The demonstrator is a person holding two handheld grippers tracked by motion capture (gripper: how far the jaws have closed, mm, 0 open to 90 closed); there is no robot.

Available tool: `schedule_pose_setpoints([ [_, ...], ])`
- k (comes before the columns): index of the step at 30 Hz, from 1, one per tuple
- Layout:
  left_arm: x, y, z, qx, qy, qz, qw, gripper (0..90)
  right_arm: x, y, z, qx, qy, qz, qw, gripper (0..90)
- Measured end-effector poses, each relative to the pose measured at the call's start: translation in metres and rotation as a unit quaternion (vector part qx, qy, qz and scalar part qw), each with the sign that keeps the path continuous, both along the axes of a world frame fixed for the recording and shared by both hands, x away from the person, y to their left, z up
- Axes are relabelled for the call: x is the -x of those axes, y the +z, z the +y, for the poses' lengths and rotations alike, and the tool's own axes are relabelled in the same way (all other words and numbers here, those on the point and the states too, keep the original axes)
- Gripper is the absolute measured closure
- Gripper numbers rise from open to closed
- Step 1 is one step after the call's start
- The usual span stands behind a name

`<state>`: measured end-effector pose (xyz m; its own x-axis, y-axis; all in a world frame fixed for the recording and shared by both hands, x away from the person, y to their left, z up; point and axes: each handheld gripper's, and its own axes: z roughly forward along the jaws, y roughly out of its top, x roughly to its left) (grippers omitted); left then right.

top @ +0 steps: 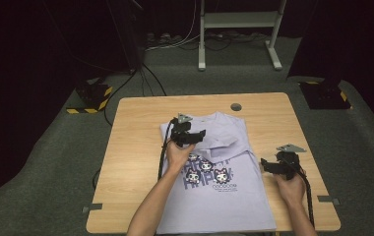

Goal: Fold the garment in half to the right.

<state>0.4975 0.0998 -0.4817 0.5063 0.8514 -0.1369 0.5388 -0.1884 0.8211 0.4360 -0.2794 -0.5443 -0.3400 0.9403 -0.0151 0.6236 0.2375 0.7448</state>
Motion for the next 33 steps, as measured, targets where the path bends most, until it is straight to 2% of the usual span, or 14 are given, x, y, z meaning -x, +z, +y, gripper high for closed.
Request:
schedule_pose_setpoints([
  [5, 0.004, -0.018, 0.014, -0.036, 0.019, 0.017, 0.9990, 27.6, 0.000, 0.000, 0.000, -0.001, 0.000, 0.001, 1.0000, 13.0],
  [7, 0.004, -0.022, 0.017, -0.041, 0.028, 0.021, 0.9985, 27.0, 0.000, 0.000, 0.000, -0.001, 0.000, 0.001, 1.0000, 13.0],
  [9, 0.003, -0.030, 0.023, -0.056, 0.042, 0.034, 0.9970, 26.6, 0.000, 0.000, 0.000, -0.001, 0.000, 0.001, 1.0000, 13.0],
  [10, 0.003, -0.039, 0.032, -0.070, 0.057, 0.050, 0.9947, 26.6, 0.000, 0.000, 0.000, -0.001, 0.000, 0.001, 1.0000, 13.0],
  [11, 0.003, -0.039, 0.032, -0.070, 0.057, 0.050, 0.9947, 26.6, 0.000, 0.000, 0.000, -0.001, 0.000, 0.001, 1.0000, 13.0],
  [13, 0.004, -0.051, 0.047, -0.077, 0.076, 0.063, 0.9921, 28.2, 0.000, 0.000, 0.000, -0.001, 0.000, 0.001, 1.0000, 13.0],
  [16, 0.007, -0.053, 0.056, -0.075, 0.083, 0.056, 0.9921, 31.0, 0.000, 0.000, 0.000, -0.001, 0.000, 0.001, 1.0000, 13.0],
  [18, 0.009, -0.053, 0.062, -0.085, 0.092, 0.055, 0.9906, 30.8, 0.000, 0.000, 0.000, -0.001, 0.000, 0.001, 1.0000, 13.1],
  [23, 0.012, -0.051, 0.068, -0.076, 0.098, 0.052, 0.9909, 28.0, 0.000, 0.000, 0.001, -0.001, 0.003, 0.001, 1.0000, 13.1],
  [26, 0.014, -0.047, 0.069, -0.057, 0.094, 0.045, 0.9930, 26.1, -0.001, 0.000, 0.002, 0.001, 0.009, 0.003, 1.0000, 9.2],
  [28, 0.015, -0.043, 0.066, -0.049, 0.084, 0.034, 0.9947, 25.2, -0.003, 0.000, 0.005, 0.003, 0.012, 0.009, 0.9999, 5.0],
  [31, 0.014, -0.040, 0.061, -0.045, 0.074, 0.025, 0.9959, 23.4, -0.005, -0.001, 0.009, 0.004, 0.009, 0.015, 0.9998, 2.5],
  [32, 0.012, -0.040, 0.058, -0.043, 0.070, 0.024, 0.9964, 22.6, -0.010, 0.003, 0.013, 0.011, 0.011, 0.034, 0.9993, 3.8],
  [33, 0.012, -0.040, 0.058, -0.043, 0.070, 0.024, 0.9964, 22.5, -0.010, 0.003, 0.013, 0.011, 0.011, 0.034, 0.9993, 3.8],
])
